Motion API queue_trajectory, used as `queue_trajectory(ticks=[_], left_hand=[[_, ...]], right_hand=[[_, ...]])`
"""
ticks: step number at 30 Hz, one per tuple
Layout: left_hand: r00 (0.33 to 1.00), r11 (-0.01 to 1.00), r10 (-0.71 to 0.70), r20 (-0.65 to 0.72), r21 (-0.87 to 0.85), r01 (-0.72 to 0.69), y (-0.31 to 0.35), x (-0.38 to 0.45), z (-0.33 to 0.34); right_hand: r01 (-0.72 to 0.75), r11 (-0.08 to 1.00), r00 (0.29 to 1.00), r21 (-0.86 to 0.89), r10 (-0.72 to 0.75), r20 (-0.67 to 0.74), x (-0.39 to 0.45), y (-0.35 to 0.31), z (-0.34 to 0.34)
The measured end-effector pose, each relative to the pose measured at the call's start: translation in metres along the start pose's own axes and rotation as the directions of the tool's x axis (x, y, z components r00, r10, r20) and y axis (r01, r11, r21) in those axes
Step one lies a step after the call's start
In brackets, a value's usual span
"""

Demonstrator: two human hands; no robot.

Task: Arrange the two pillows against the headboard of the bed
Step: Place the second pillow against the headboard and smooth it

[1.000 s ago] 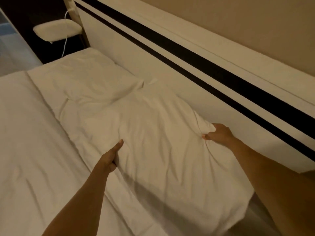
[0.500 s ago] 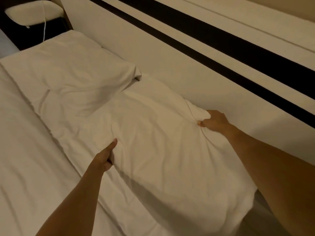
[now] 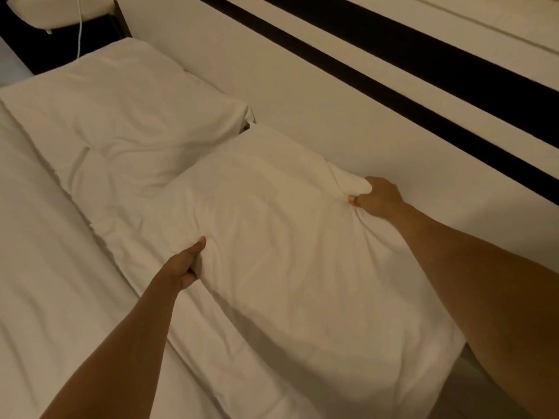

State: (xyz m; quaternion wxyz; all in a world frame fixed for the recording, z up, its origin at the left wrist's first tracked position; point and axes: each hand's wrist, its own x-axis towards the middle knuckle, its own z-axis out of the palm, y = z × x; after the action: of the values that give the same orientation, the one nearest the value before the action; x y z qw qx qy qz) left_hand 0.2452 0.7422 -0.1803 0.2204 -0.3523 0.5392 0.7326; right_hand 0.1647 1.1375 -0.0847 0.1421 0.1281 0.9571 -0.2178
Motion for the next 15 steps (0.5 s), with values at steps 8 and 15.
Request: queue_trajectory(ticks=[8,15], left_hand=[[0.991,0.999,-0.022,-0.130,0.044,0.028,-0.011,0.011,-0.008],[0.958,0.942,0.170,-0.229,0.324,-0.090,0.014,-0.005,0.006]], right_hand=[[-0.029,0.999,0.998,0.046,0.027,0.054,0.000,0.023,0.010],[-0.001,0.999,0.965,0.043,0.012,-0.260,-0.030,0.008,0.035]])
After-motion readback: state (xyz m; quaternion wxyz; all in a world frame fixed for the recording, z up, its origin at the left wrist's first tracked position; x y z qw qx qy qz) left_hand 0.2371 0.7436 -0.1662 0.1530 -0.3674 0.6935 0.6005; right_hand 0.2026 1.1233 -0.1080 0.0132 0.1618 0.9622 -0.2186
